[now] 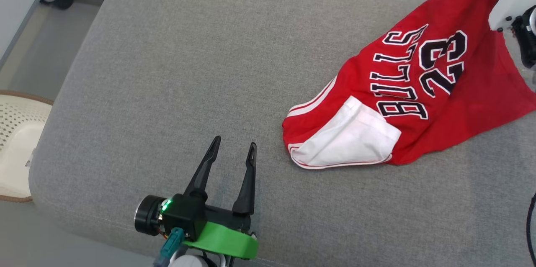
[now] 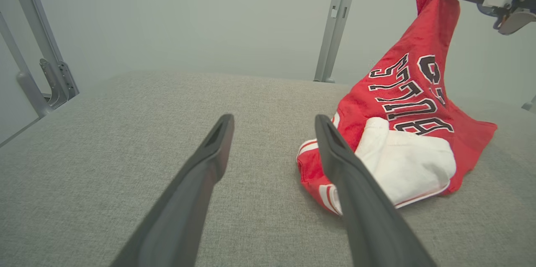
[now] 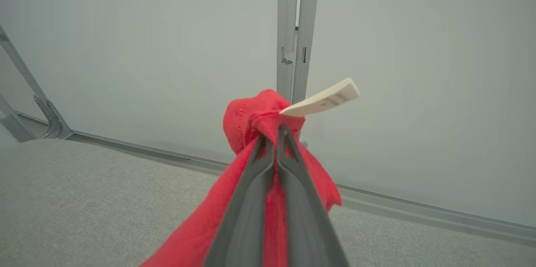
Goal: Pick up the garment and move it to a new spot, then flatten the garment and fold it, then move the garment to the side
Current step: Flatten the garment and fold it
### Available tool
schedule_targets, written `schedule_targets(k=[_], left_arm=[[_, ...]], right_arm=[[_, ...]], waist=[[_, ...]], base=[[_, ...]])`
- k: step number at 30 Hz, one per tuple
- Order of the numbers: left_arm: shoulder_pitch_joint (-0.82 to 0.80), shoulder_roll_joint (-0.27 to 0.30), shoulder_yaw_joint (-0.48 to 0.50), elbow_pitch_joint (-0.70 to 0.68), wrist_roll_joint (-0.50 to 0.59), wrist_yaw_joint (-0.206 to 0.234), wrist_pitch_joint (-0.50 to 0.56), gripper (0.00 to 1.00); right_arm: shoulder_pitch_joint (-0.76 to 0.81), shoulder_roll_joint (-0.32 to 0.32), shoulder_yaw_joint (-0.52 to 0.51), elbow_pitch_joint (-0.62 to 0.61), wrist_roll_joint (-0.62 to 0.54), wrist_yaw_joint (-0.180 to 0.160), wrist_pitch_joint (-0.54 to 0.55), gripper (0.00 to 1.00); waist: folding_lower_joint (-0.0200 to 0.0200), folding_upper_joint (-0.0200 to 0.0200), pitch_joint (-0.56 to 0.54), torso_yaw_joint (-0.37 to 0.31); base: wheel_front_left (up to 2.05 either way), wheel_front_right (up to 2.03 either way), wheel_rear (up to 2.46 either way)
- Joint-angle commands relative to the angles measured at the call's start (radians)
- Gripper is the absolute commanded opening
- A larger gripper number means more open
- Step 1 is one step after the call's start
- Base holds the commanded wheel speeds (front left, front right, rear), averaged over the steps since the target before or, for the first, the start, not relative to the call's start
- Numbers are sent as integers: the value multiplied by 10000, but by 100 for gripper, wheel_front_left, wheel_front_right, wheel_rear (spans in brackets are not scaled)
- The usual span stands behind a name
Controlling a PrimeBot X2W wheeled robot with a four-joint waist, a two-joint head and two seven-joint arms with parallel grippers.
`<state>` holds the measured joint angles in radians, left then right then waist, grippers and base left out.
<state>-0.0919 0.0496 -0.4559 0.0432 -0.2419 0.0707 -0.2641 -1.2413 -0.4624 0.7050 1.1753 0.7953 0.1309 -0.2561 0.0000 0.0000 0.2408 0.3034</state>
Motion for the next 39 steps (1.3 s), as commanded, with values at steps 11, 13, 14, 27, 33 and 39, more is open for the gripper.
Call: schedule_targets(k=[11,13,14,27,33,39], left_arm=[[-243,20,201,-3,127,139,3,100],[-208,21,236,7,169,120,3,100],[-180,21,250,32,216,108,3,100],[-46,23,419,80,523,-159,3,100],[-97,21,434,86,575,-202,3,100],[-245,21,328,120,567,-229,3,100]], right_arm=[[1495,475,-176,-858,18,-5,-94,100],[1714,441,-195,-1004,40,-5,-95,100],[1971,415,-239,-1095,82,-5,-94,100],[3677,-368,-168,-200,1133,-5,929,100],[3706,-634,23,112,1211,-5,1411,100],[3497,-731,174,474,1147,-5,1605,100]], waist=[[0,0,75,-540],[0,0,20,-659],[0,0,-45,-775],[0,0,-141,-1223],[0,0,154,-1082],[0,0,275,-914]], base=[[0,0,0],[0,0,0],[0,0,0],[0,0,0],[0,0,0],[0,0,0]])
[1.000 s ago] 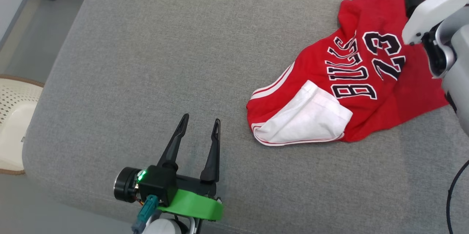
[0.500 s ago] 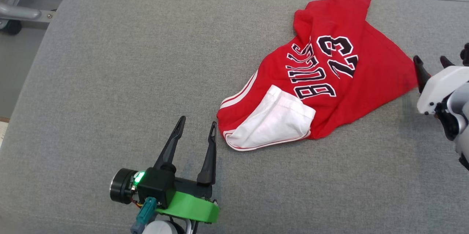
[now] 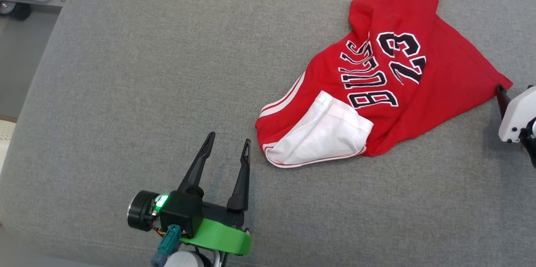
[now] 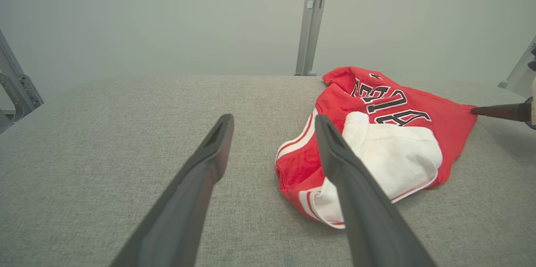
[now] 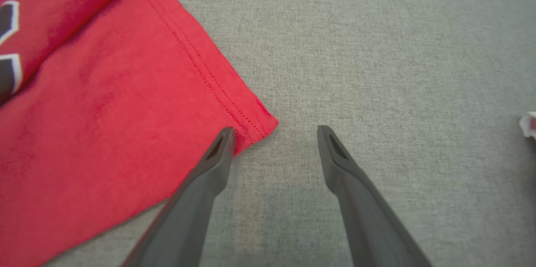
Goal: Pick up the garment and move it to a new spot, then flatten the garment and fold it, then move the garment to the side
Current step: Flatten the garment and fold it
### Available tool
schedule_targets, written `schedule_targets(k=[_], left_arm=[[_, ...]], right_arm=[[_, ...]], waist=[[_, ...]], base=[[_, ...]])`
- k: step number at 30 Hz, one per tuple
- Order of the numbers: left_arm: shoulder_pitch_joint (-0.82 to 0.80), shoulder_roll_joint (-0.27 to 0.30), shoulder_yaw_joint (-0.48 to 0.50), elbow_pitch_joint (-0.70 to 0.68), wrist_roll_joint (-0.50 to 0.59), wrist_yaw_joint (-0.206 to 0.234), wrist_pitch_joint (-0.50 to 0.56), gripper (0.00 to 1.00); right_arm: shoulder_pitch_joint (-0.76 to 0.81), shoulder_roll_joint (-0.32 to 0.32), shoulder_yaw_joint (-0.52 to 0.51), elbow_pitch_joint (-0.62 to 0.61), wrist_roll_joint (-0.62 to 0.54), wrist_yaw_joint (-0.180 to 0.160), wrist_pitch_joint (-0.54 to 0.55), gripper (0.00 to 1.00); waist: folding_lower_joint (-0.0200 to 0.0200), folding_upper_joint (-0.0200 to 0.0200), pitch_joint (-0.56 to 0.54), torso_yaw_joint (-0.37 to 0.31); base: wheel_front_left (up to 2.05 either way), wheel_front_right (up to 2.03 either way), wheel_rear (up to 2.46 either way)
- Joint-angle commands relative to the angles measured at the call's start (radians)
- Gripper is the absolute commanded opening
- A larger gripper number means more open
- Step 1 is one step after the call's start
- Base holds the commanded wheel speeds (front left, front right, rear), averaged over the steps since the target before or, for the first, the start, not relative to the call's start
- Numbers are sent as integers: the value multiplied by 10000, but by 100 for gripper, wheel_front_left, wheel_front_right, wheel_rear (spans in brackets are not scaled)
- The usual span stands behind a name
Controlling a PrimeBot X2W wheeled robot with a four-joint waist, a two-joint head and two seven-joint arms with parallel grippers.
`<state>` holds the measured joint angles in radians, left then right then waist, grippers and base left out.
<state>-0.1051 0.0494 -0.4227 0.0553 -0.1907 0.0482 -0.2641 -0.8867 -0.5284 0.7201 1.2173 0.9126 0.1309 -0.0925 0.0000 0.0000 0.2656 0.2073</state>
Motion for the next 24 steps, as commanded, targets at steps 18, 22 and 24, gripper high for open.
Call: schedule_targets(k=[18,22,24], left_arm=[[-251,23,-115,-17,37,46,3,100],[-102,23,-88,-10,4,117,3,100],[-45,23,-33,-48,2,143,3,100]], right_arm=[[-324,4,488,397,-323,-8,175,0],[-163,-64,469,308,-201,-8,-201,0],[-32,-33,404,192,-78,-8,-398,0]], waist=[[0,0,262,221],[0,0,45,23],[0,0,-82,-135]], base=[[0,0,0],[0,0,0],[0,0,0]])
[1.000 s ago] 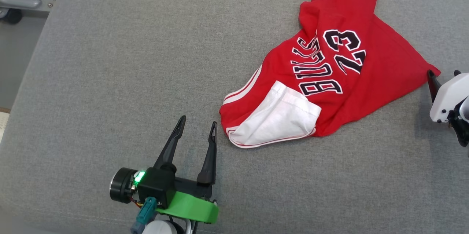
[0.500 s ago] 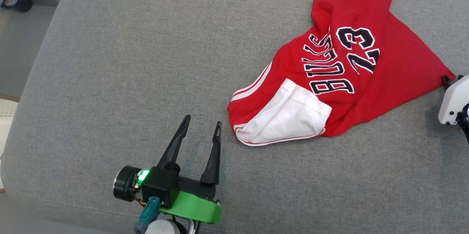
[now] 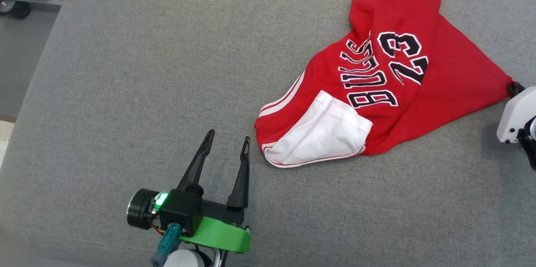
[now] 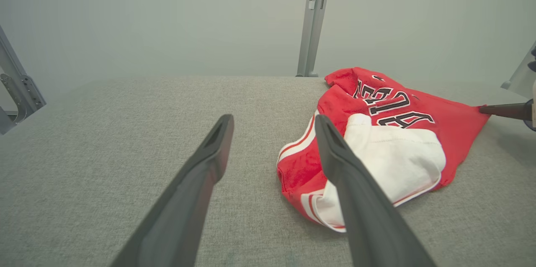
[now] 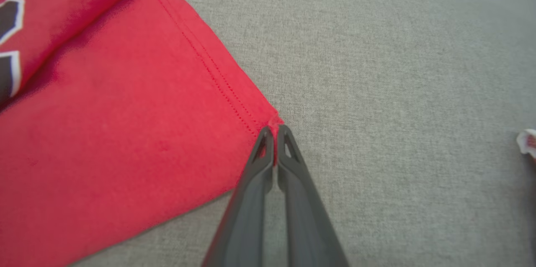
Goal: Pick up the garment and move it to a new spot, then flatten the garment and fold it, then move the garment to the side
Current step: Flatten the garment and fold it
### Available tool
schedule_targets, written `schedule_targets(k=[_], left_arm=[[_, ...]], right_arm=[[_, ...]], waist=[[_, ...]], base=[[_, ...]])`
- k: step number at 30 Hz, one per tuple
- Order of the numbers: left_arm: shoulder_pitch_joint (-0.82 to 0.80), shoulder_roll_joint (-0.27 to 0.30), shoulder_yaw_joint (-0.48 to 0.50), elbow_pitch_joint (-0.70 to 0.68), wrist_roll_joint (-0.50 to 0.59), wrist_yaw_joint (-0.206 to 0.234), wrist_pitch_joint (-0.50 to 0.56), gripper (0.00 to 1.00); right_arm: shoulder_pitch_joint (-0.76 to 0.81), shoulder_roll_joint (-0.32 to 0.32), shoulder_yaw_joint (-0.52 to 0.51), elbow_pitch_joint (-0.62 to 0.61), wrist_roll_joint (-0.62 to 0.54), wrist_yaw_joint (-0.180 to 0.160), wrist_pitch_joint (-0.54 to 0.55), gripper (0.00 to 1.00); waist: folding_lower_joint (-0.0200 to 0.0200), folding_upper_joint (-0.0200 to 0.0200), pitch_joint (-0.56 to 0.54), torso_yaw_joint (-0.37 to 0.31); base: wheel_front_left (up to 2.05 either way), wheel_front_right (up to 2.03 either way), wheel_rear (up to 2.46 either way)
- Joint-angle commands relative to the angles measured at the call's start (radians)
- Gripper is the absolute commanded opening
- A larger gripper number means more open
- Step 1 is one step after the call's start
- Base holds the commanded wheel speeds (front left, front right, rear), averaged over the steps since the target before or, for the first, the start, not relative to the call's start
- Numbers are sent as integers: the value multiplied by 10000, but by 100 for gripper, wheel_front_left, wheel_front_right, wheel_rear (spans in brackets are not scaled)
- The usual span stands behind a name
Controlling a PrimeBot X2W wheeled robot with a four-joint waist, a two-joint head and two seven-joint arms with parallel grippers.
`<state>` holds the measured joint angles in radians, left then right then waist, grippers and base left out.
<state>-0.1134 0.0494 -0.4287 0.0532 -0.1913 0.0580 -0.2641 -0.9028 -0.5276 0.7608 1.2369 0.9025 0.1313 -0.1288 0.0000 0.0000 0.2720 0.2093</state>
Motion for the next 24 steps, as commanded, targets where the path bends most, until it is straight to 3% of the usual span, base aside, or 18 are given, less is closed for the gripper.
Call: schedule_targets(k=[1,7,15,18,24], left_arm=[[69,23,42,-46,5,47,3,100],[101,25,180,-104,94,-56,3,100],[-571,23,-153,746,282,-1255,3,100],[-1045,29,-506,1518,296,-1489,5,100],[-2809,19,-1583,3782,161,-1335,147,100]], right_arm=[[228,-66,-42,-47,90,-12,-142,0],[1074,-161,-145,-431,459,-12,-667,0],[2456,-325,-407,-1023,972,-15,-1000,0],[2828,-356,-473,-1235,1069,-15,-1042,0],[3031,-262,-497,-1522,971,-15,-1078,0]], waist=[[0,0,-210,-242],[0,0,-553,-829],[0,0,-918,-1555],[0,0,-1003,-1793],[0,0,-959,-2181]], base=[[0,0,0],[0,0,0],[0,0,0],[0,0,0],[0,0,0]])
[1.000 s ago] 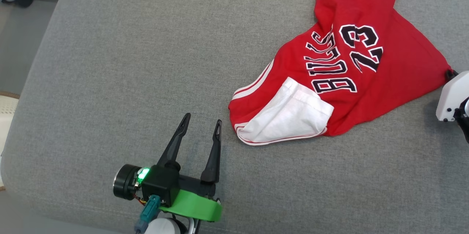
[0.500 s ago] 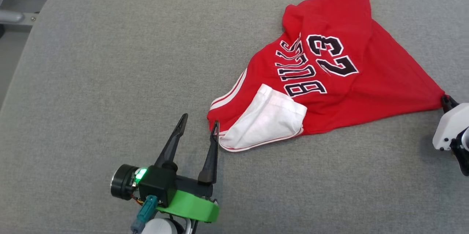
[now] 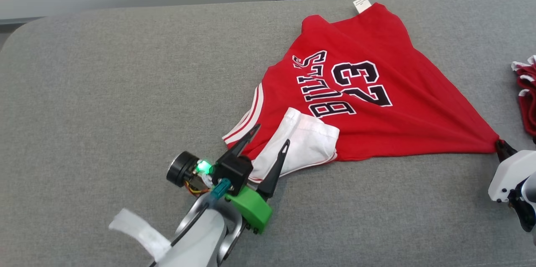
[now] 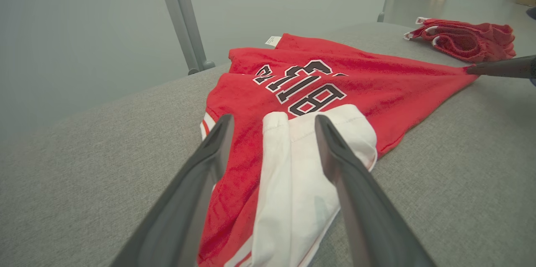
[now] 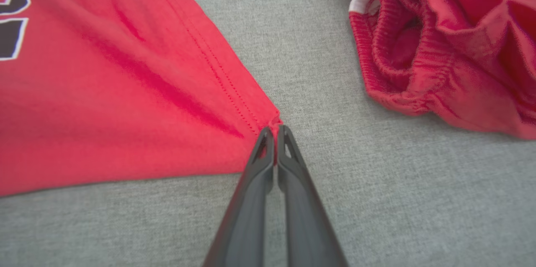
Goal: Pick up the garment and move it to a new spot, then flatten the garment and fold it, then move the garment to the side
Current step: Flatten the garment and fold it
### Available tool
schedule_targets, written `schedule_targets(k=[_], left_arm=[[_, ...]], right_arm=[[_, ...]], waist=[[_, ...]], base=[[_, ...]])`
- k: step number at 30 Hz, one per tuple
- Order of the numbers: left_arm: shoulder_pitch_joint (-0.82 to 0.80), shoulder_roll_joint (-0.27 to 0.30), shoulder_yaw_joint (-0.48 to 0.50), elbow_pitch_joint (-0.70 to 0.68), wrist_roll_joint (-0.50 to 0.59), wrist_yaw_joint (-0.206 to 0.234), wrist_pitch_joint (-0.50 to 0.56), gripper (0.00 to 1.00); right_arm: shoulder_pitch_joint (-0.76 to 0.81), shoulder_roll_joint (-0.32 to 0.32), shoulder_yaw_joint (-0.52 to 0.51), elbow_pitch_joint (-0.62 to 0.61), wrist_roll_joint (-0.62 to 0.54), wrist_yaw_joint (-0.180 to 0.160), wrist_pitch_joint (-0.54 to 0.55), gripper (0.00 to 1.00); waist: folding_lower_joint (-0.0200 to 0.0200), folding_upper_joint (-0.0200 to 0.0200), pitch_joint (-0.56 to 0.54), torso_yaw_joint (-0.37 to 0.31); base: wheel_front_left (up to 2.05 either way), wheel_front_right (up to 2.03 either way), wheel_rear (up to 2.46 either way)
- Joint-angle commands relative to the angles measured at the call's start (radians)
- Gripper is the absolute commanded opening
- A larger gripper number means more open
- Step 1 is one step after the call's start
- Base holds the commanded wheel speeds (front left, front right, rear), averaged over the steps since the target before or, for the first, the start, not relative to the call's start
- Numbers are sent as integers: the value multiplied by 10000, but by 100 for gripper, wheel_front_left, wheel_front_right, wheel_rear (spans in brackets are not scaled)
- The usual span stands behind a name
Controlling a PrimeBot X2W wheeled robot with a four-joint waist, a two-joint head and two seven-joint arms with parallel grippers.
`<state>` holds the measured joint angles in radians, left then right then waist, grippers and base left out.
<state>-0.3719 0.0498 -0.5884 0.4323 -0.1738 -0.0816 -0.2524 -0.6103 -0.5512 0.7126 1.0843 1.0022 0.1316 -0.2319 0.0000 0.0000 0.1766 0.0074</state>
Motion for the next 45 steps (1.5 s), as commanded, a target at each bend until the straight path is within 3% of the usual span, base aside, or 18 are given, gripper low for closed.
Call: schedule_targets(k=[1,12,22,23,24,28,29,36,39,42,45], left_arm=[[-576,26,-226,335,-90,175,154,100],[-3024,27,-3042,1878,-1647,1824,1568,100],[-3805,29,-4446,2712,-2469,3089,2102,100],[-3865,27,-4542,2781,-2535,3142,2055,95],[-3929,27,-4634,2865,-2650,3183,2040,81],[-4135,27,-4986,3206,-3117,3184,1945,4],[-4180,26,-5077,3273,-3194,3160,1917,0],[-4258,26,-5683,3622,-3810,3228,1393,0],[-4310,27,-5619,3619,-4145,3332,664,0],[-4586,27,-5121,3494,-4552,3310,118,0],[-4974,401,-4048,2944,-4790,2851,-133,0]], right_arm=[[51,-14,-2,-9,-84,-19,-15,0],[-447,325,-33,124,-607,-19,55,0],[-552,603,-133,120,-762,-17,71,0],[-566,610,-140,105,-782,-17,75,0],[-572,612,-152,86,-801,-17,78,0],[-587,588,-212,36,-825,-19,81,0],[-594,575,-234,33,-838,-19,84,0],[-546,553,-345,26,-925,-19,97,0],[-537,544,-419,-117,-889,-19,57,0],[-655,462,-599,-559,-694,-17,-11,0],[-929,216,-883,-1434,-389,-17,-13,0]], waist=[[0,0,34,-215],[0,0,463,-546],[0,0,576,-767],[0,0,592,-787],[0,0,608,-805],[0,0,646,-860],[0,0,649,-867],[0,0,455,-860],[0,0,192,-802],[0,0,-178,-736],[0,0,-803,-670]], base=[[0,0,0],[0,0,0],[0,0,0],[0,0,0],[0,0,0],[0,0,0],[0,0,0],[0,0,0],[0,0,0],[0,0,0],[0,0,0]])
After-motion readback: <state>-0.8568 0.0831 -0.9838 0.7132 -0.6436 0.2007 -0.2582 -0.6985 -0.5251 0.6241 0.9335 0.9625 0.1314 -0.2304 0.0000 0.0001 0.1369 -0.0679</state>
